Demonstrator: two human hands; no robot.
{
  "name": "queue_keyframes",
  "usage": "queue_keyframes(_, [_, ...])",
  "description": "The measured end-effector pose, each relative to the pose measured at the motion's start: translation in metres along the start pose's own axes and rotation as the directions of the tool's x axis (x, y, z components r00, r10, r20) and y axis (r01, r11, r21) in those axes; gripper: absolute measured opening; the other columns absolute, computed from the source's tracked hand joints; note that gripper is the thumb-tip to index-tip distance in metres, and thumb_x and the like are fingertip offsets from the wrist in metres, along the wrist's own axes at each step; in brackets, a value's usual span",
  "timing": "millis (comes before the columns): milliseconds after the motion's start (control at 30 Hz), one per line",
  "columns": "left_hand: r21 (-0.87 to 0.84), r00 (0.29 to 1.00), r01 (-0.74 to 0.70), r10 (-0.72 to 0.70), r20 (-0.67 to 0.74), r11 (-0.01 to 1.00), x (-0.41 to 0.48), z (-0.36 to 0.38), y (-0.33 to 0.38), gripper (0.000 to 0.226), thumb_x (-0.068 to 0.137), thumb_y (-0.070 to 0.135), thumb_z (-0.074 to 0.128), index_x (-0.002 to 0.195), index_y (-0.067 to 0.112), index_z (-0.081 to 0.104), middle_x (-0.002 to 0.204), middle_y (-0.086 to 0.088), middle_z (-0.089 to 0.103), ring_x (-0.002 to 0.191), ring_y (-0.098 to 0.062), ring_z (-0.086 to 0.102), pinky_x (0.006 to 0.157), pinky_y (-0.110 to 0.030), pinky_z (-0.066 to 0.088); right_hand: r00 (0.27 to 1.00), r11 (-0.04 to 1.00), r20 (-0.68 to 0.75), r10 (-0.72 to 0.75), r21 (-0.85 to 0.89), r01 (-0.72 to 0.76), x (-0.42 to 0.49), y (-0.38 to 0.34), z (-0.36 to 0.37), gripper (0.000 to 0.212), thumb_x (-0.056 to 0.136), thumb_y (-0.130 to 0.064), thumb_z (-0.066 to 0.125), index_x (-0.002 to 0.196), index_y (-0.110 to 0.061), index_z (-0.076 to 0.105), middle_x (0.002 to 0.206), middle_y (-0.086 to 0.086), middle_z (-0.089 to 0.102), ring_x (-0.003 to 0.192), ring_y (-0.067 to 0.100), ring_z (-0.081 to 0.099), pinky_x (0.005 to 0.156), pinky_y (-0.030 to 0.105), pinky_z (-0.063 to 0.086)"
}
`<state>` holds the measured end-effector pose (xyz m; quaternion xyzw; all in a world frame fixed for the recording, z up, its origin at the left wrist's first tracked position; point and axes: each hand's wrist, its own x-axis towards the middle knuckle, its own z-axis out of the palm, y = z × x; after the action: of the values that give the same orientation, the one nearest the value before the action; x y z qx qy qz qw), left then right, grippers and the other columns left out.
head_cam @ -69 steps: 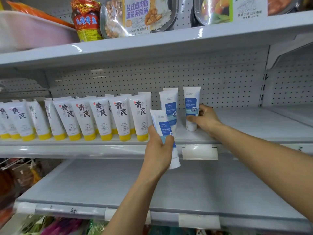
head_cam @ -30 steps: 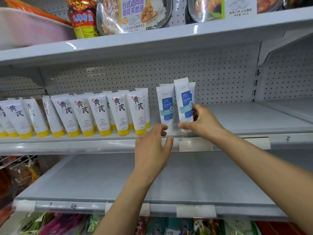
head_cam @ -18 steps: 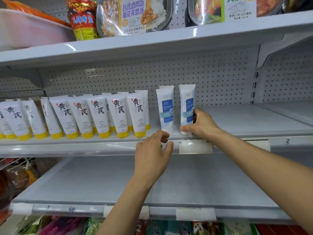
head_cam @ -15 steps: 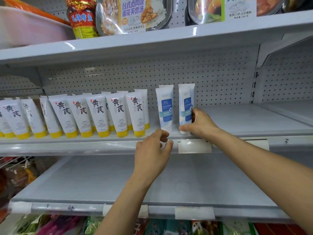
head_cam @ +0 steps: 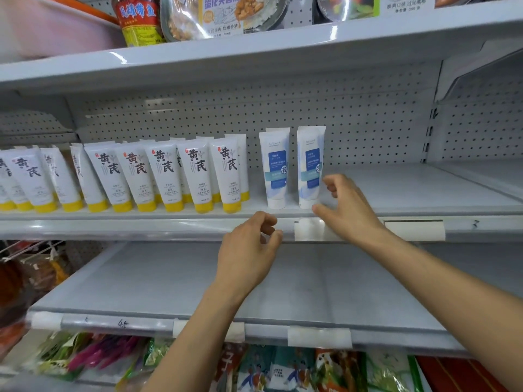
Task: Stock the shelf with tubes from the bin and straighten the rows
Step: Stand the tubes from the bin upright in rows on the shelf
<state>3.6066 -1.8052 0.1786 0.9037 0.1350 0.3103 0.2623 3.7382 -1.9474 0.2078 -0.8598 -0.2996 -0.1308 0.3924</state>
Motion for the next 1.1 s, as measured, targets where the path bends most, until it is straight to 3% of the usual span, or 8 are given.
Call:
queue_keyframes(133, [0.03, 1.0, -0.001, 0.001, 0.001, 1.0, -0.011, 0.003, -0.006, 0.02, 0.092, 0.034, 0.058, 0.111, 0.028, 0.059, 0.093, 0.017, 0.063, 0.082, -0.003, 0.058, 0.076, -0.025, 0.049, 0.983, 0.983, -0.063, -0.173, -0.073, 0.169, -0.029, -0.003, 0.002, 0.039, 0.088, -0.019, 0.061, 0.126, -0.019, 0.052, 0.124, -0.001, 0.055, 0.116, 0.018, 0.05, 0.096, 0.038, 0.044])
queue_keyframes(233, [0.025, 1.0, 0.019, -0.02, 0.011, 0.999, -0.023, 0.005, -0.014, 0.018, 0.092, 0.033, 0.059, 0.109, 0.027, 0.06, 0.092, 0.017, 0.063, 0.082, -0.003, 0.059, 0.077, -0.027, 0.051, 0.959, 0.953, -0.029, -0.281, -0.125, 0.276, -0.049, -0.008, 0.011, 0.034, 0.088, -0.019, 0.061, 0.121, -0.019, 0.055, 0.12, -0.002, 0.056, 0.111, 0.016, 0.051, 0.09, 0.03, 0.043])
queue_keyframes(467, [0.013, 0.986, 0.16, -0.16, 0.042, 0.987, -0.071, 0.008, -0.049, 0.024, 0.094, 0.034, 0.057, 0.115, 0.024, 0.06, 0.095, 0.014, 0.065, 0.085, -0.007, 0.061, 0.08, -0.031, 0.052, 0.895, 0.93, 0.276, -0.351, -0.007, 0.367, -0.094, -0.004, 0.069, 0.027, 0.093, -0.03, 0.057, 0.12, -0.03, 0.052, 0.112, -0.018, 0.048, 0.098, 0.0, 0.047, 0.083, 0.024, 0.045])
queue_keyframes(567, [0.043, 0.968, 0.238, -0.241, 0.066, 0.97, -0.107, 0.0, -0.083, 0.022, 0.094, 0.033, 0.057, 0.114, 0.024, 0.058, 0.094, 0.015, 0.063, 0.082, -0.004, 0.06, 0.076, -0.026, 0.05, 0.843, 0.935, 0.423, -0.333, 0.031, 0.353, -0.115, -0.012, 0.113, 0.025, 0.093, -0.034, 0.057, 0.118, -0.033, 0.052, 0.111, -0.02, 0.05, 0.095, 0.001, 0.051, 0.085, 0.028, 0.049])
queue_keyframes(700, [0.068, 0.909, 0.401, -0.406, 0.091, 0.913, -0.15, -0.021, -0.15, 0.021, 0.092, 0.029, 0.06, 0.112, 0.022, 0.061, 0.093, 0.011, 0.067, 0.082, -0.01, 0.062, 0.076, -0.029, 0.05, 0.751, 0.935, 0.568, -0.337, 0.11, 0.337, -0.138, -0.039, 0.183, 0.02, 0.092, -0.029, 0.057, 0.111, -0.03, 0.056, 0.102, -0.018, 0.052, 0.089, 0.006, 0.052, 0.079, 0.032, 0.048])
queue_keyframes(867, [0.061, 0.809, 0.569, -0.572, 0.135, 0.82, -0.191, -0.065, -0.256, 0.017, 0.092, 0.026, 0.06, 0.109, 0.024, 0.061, 0.091, 0.012, 0.067, 0.077, -0.003, 0.06, 0.074, -0.024, 0.047, 0.614, 0.937, 0.714, -0.336, 0.184, 0.299, -0.158, -0.092, 0.289, 0.015, 0.09, -0.029, 0.057, 0.104, -0.028, 0.059, 0.102, -0.011, 0.059, 0.089, 0.01, 0.057, 0.078, 0.036, 0.05])
queue_keyframes(967, [0.096, 0.732, 0.661, -0.667, 0.14, 0.744, -0.21, -0.101, -0.337, 0.013, 0.092, 0.026, 0.059, 0.104, 0.028, 0.061, 0.079, 0.019, 0.065, 0.07, 0.007, 0.059, 0.073, -0.023, 0.047, 0.561, 0.946, 0.764, -0.319, 0.219, 0.239, -0.17, -0.135, 0.364, 0.016, 0.089, -0.026, 0.06, 0.104, -0.024, 0.062, 0.103, -0.009, 0.062, 0.089, 0.012, 0.057, 0.079, 0.034, 0.049])
queue_keyframes(1100, [0.153, 0.639, 0.727, -0.741, 0.206, 0.669, -0.231, -0.131, -0.442, 0.012, 0.091, 0.03, 0.061, 0.102, 0.026, 0.063, 0.087, 0.013, 0.061, 0.078, -0.009, 0.06, 0.077, -0.029, 0.048, 0.465, 0.967, 0.849, -0.253, 0.238, 0.093, -0.19, -0.184, 0.473, 0.01, 0.085, -0.022, 0.061, 0.095, -0.021, 0.064, 0.091, -0.005, 0.063, 0.083, 0.014, 0.058, 0.078, 0.039, 0.05])
